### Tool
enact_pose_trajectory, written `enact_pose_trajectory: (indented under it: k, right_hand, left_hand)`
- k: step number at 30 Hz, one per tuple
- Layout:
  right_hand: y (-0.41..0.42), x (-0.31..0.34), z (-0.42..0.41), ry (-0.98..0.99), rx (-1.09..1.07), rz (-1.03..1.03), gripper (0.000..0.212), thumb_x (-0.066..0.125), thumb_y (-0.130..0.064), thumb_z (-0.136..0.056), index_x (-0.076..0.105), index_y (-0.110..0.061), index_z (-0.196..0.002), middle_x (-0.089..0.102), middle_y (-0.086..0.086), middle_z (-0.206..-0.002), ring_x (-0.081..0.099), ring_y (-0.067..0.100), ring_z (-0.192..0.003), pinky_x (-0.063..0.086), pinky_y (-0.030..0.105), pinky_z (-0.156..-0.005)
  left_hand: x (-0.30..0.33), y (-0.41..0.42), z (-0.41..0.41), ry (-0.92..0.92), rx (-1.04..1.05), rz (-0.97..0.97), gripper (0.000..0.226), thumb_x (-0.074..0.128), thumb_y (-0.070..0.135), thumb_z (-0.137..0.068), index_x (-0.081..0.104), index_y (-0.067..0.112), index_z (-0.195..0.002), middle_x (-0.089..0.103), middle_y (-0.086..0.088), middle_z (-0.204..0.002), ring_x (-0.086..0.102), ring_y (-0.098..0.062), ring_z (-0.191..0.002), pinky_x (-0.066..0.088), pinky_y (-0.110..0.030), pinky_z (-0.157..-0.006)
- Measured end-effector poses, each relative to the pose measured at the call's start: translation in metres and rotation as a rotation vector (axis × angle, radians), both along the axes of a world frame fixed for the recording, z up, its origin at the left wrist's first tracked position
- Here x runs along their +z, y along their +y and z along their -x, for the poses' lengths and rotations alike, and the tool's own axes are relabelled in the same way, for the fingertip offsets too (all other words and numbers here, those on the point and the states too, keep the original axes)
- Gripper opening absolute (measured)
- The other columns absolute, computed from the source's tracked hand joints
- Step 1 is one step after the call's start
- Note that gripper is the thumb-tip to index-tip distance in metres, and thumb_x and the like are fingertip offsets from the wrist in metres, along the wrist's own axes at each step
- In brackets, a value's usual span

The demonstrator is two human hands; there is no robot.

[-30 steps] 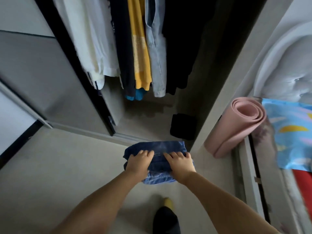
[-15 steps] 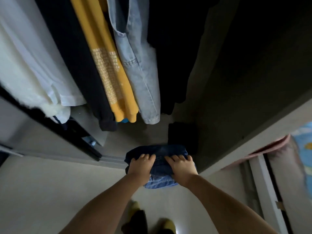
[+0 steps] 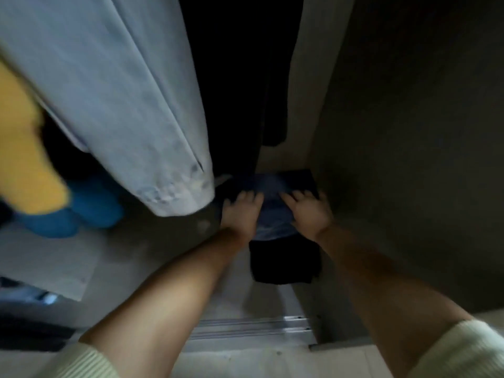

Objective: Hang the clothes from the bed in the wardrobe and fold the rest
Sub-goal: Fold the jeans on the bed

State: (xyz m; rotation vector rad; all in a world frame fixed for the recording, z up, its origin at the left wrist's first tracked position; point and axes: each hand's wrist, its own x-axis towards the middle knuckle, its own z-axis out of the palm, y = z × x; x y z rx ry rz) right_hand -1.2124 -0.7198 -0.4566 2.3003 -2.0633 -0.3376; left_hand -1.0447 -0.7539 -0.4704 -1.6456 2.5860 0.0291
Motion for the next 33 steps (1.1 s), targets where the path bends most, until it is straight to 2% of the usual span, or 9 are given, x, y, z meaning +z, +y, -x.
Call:
enact_pose_trajectory:
  k: [4, 7, 11, 14, 18, 23, 25, 27, 33]
  right_hand:
    - [-0.032, -0.085, 0.032, 0.025, -0.044, 0.166, 0.068, 0.050, -0.026, -0.094, 0.015, -0.024, -0.152, 0.033, 0.008, -0.151, 0.033, 0.029, -0.136, 0.014, 0.049, -0.113]
    - [-0.041, -0.155, 0.049, 0.059, -0.082, 0.136, 0.069, 0.049, -0.029, -0.095, 0.013, -0.024, -0.153, 0.027, 0.008, -0.155, 0.026, 0.029, -0.141, 0.009, 0.051, -0.115]
    - [-0.017, -0.244, 0.056, 0.045, -0.054, 0.142, 0.065, 0.073, -0.027, -0.065, 0.060, -0.019, -0.128, 0.066, 0.011, -0.119, 0.062, 0.034, -0.110, 0.044, 0.058, -0.094]
    - [0.002, -0.285, 0.058, 0.041, -0.078, 0.184, 0.072, 0.070, -0.030, -0.065, 0.048, -0.021, -0.134, 0.064, 0.009, -0.123, 0.060, 0.033, -0.114, 0.036, 0.055, -0.100]
    - [0.006, -0.293, 0.054, 0.011, -0.111, 0.200, 0.090, 0.085, -0.028, -0.059, 0.038, -0.021, -0.136, 0.061, 0.010, -0.128, 0.058, 0.034, -0.117, 0.026, 0.054, -0.100]
    - [0.006, -0.273, 0.051, 0.018, -0.163, 0.043, 0.094, 0.091, -0.026, -0.049, 0.053, -0.019, -0.134, 0.059, 0.012, -0.130, 0.057, 0.035, -0.119, 0.042, 0.064, -0.093]
    - [0.003, -0.255, 0.048, 0.014, -0.164, -0.076, 0.098, 0.078, -0.034, -0.073, 0.021, -0.022, -0.151, 0.027, 0.010, -0.155, 0.026, 0.033, -0.142, 0.018, 0.066, -0.108]
    - [0.006, -0.229, 0.046, 0.028, -0.152, -0.168, 0.095, 0.059, -0.042, -0.089, -0.010, -0.028, -0.151, -0.005, 0.004, -0.161, -0.004, 0.027, -0.148, -0.003, 0.062, -0.111]
    - [0.026, -0.127, 0.029, -0.017, -0.202, -0.207, 0.078, 0.048, -0.038, -0.096, -0.006, -0.028, -0.152, -0.009, 0.003, -0.161, -0.005, 0.024, -0.148, 0.008, 0.057, -0.115]
  left_hand:
    - [-0.086, -0.043, 0.034, 0.089, -0.069, 0.113, 0.063, 0.055, 0.014, -0.089, 0.026, 0.015, -0.145, 0.039, -0.007, -0.140, 0.033, -0.024, -0.132, 0.034, -0.050, -0.101]
    - [-0.158, -0.054, 0.050, 0.130, -0.103, 0.143, 0.064, 0.052, 0.015, -0.091, 0.022, 0.016, -0.148, 0.035, -0.006, -0.146, 0.029, -0.023, -0.136, 0.030, -0.048, -0.105]
    - [-0.253, -0.022, 0.054, 0.153, -0.111, 0.062, 0.063, 0.051, 0.015, -0.087, 0.030, 0.013, -0.147, 0.040, -0.008, -0.147, 0.035, -0.025, -0.135, 0.036, -0.048, -0.103]
    - [-0.291, -0.006, 0.058, 0.129, -0.154, 0.088, 0.055, 0.040, 0.020, -0.079, 0.043, 0.010, -0.133, 0.060, -0.009, -0.129, 0.053, -0.027, -0.118, 0.048, -0.052, -0.089]
    - [-0.296, -0.003, 0.056, 0.126, -0.181, 0.154, 0.056, 0.036, 0.024, -0.080, 0.039, 0.008, -0.133, 0.059, -0.011, -0.130, 0.057, -0.026, -0.118, 0.048, -0.055, -0.088]
    - [-0.281, 0.000, 0.058, 0.042, -0.128, -0.013, 0.074, 0.063, 0.026, -0.077, 0.036, 0.012, -0.144, 0.047, -0.010, -0.143, 0.044, -0.025, -0.131, 0.041, -0.061, -0.095]
    - [-0.266, -0.005, 0.053, -0.019, -0.159, -0.088, 0.085, 0.059, 0.036, -0.085, 0.010, 0.018, -0.153, 0.014, -0.007, -0.159, 0.015, -0.022, -0.146, 0.019, -0.065, -0.108]
    - [-0.236, -0.004, 0.047, -0.085, -0.195, -0.149, 0.090, 0.052, 0.047, -0.090, -0.008, 0.023, -0.152, -0.006, -0.003, -0.160, -0.004, -0.021, -0.147, 0.006, -0.063, -0.111]
    - [-0.126, 0.015, 0.036, -0.107, -0.223, -0.175, 0.082, 0.046, 0.051, -0.093, -0.003, 0.021, -0.152, -0.003, -0.005, -0.160, -0.002, -0.023, -0.147, 0.008, -0.058, -0.114]
